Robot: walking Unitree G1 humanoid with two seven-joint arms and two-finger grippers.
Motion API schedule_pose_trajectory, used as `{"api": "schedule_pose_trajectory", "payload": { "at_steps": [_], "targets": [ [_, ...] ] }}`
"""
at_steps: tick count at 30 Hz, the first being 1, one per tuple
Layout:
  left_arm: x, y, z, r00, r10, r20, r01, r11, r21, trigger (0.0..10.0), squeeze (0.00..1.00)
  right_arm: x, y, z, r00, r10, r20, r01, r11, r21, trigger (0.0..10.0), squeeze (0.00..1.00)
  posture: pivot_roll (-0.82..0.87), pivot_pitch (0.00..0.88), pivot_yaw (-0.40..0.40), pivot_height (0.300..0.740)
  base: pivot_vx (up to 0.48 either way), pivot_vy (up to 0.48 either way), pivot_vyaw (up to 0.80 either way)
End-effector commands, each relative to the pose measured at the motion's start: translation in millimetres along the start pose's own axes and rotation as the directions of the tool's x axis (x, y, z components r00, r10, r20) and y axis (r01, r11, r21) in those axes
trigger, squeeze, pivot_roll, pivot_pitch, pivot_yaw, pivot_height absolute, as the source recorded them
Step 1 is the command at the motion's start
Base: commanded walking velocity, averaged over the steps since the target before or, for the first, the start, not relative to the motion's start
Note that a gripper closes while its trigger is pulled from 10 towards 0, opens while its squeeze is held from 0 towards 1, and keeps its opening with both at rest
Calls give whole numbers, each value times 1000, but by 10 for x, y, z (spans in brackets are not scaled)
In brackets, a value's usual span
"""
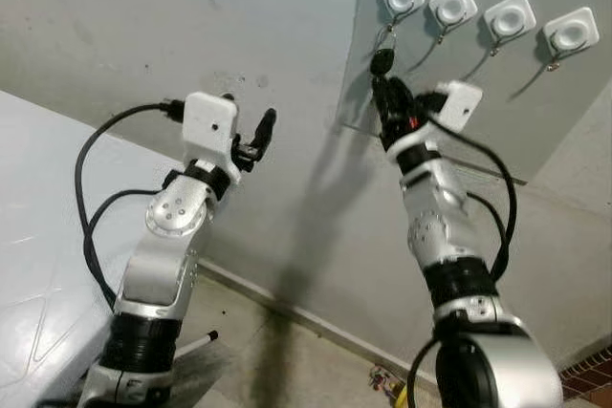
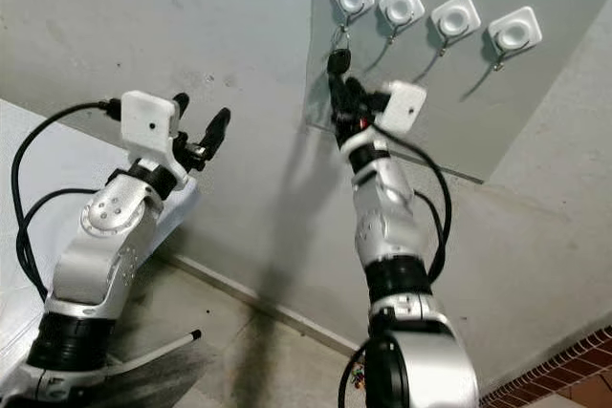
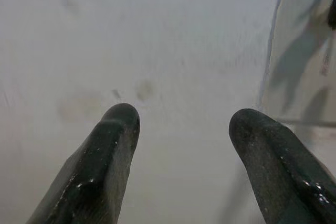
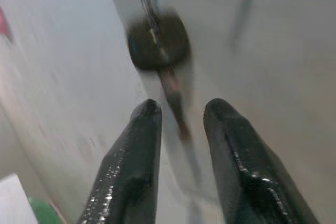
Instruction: Hang keys on a hook
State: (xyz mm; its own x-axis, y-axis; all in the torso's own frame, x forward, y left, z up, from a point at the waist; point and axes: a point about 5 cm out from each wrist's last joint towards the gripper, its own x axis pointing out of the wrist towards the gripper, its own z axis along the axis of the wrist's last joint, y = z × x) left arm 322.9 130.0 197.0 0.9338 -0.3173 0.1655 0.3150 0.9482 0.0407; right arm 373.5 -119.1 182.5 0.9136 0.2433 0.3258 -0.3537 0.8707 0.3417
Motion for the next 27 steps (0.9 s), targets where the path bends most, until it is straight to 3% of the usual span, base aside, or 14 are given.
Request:
{"api": "schedule_pose_trajectory", "payload": {
  "at_steps": [1,7,8,10,12,16,21,23,26,27],
  "targets": [
    [-42,-15,-31,1000,-26,-10,26,998,-61,10000,0,-1,45,60,1000,22,16,-22,999,-26,10000,1000,-50,0,-42,724,0,0,0],
    [-80,1,-48,1000,6,0,-6,999,-52,10000,0,-67,50,31,1000,28,-2,-28,999,-37,10000,1000,-50,0,-42,724,0,0,0],
    [-208,40,-199,999,39,-20,-40,995,-94,10000,0,-199,25,-64,999,25,-37,-28,997,-76,10000,1000,-58,0,-39,724,0,0,0],
    [-268,56,-262,998,53,-29,-56,992,-112,10000,0,-262,19,-101,998,24,-54,-29,995,-92,10000,1000,-58,0,-39,724,0,0,0],
    [-375,159,-328,988,153,-30,-156,976,-152,10000,0,-381,5,-165,997,18,-80,-27,993,-113,10000,1000,-61,0,-38,724,0,0,0],
    [-438,232,-368,969,241,-52,-246,958,-151,10000,0,-454,-15,-190,995,8,-97,-21,990,-136,10000,1000,-63,0,-39,724,0,0,0],
    [-534,308,-378,965,258,-36,-260,960,-101,10000,0,-542,-10,-200,994,-4,-107,-15,985,-174,10000,1000,-63,0,-39,724,0,0,0],
    [-582,372,-372,964,265,-34,-267,954,-138,10000,0,-595,-20,-190,993,-4,-115,-23,974,-226,10000,1000,-63,0,-39,724,0,0,0],
    [-594,393,-382,961,273,-35,-275,951,-140,10000,0,-620,-42,-184,993,-10,-119,-19,971,-238,10000,1000,-70,0,-45,724,0,0,0],
    [-597,392,-402,960,277,-41,-280,951,-135,10000,0,-637,-49,-185,992,-11,-125,-21,967,-253,10000,0,-72,0,-45,724,0,0,0]
  ]
}}
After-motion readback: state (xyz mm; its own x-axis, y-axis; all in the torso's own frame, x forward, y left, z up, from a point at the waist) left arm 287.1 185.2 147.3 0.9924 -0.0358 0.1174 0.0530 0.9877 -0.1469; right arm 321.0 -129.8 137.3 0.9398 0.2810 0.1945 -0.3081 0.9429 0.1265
